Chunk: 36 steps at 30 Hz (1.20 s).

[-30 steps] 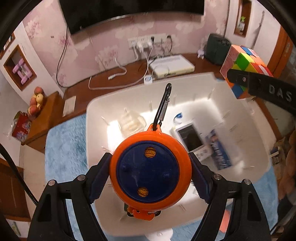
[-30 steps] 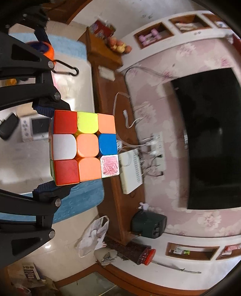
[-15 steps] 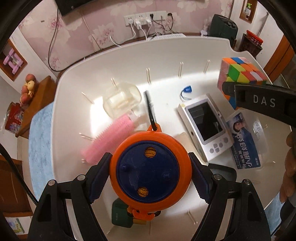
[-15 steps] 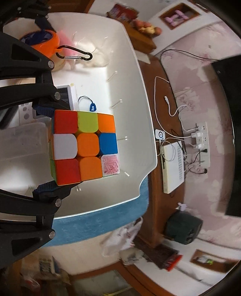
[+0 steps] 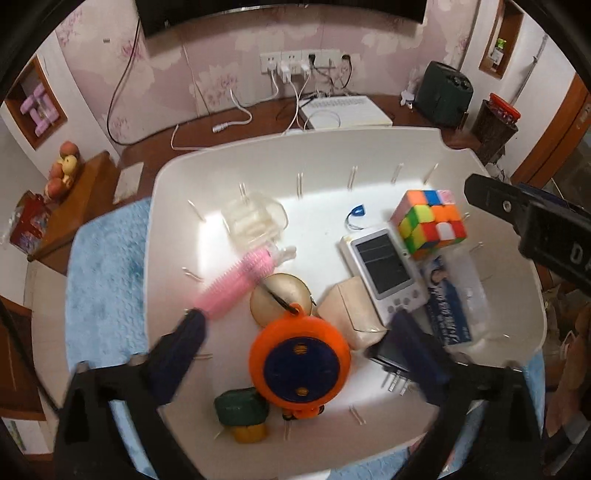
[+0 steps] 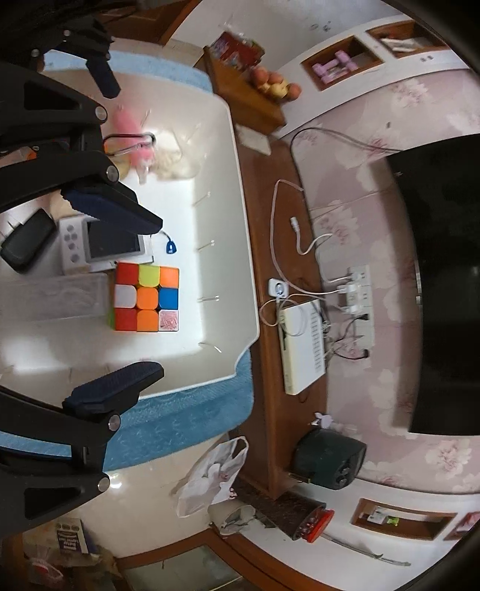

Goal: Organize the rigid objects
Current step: 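Withdraw both tools toward the white holder and pink case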

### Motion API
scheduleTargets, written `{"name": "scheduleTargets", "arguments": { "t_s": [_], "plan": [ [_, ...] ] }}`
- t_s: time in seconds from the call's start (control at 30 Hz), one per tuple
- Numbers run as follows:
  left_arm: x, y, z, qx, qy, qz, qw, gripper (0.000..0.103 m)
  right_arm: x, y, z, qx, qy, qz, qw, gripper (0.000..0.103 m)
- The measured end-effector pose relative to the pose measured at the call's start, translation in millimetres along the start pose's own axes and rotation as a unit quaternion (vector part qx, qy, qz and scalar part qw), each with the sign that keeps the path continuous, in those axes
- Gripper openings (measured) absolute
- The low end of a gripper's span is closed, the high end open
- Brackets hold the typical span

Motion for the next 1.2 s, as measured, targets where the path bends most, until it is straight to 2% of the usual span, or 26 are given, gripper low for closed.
{"name": "scheduleTargets", "arguments": {
  "t_s": [0.33, 0.57, 0.87, 0.9, 1.2],
  "plan": [
    [55.3, 21.6, 4.8, 0.006, 0.003, 0.031, 0.9995, 0.102, 84.3, 14.2, 1.3, 0.002, -0.032, 0.056, 0.998, 0.072],
    [101.3, 55.6, -6.2, 0.019, -0.013, 0.051, 0.9984, 0.102, 137.4, 50.4, 10.1, 0.001, -0.062, 0.078, 0.995, 0.075],
    [147.1, 89.1, -12.7, 0.041, -0.025, 0.097, 0.9941, 0.102, 165.4, 112.2, 13.9, 0.044, -0.054, 0.074, 0.995, 0.076],
    [148.2, 91.4, -12.4, 0.042, -0.029, 0.108, 0.9928, 0.102, 166.5, 117.5, 13.6, 0.047, -0.054, 0.073, 0.995, 0.076],
    [138.4, 123.7, -1.6, 0.04, -0.039, 0.108, 0.9926, 0.102, 166.7, 163.5, 9.0, 0.07, -0.054, 0.055, 0.995, 0.076]
  ]
}}
Point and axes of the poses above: each gripper's, at about its wrist camera, not at the fingertips, and x roughly against the way its jaws point, z to its right, y to its underside, the point moved 7 cm from there along -x, roughly the way its jaws point, and after that the axes turned 2 degrees about -z, right-handed, at the moved point
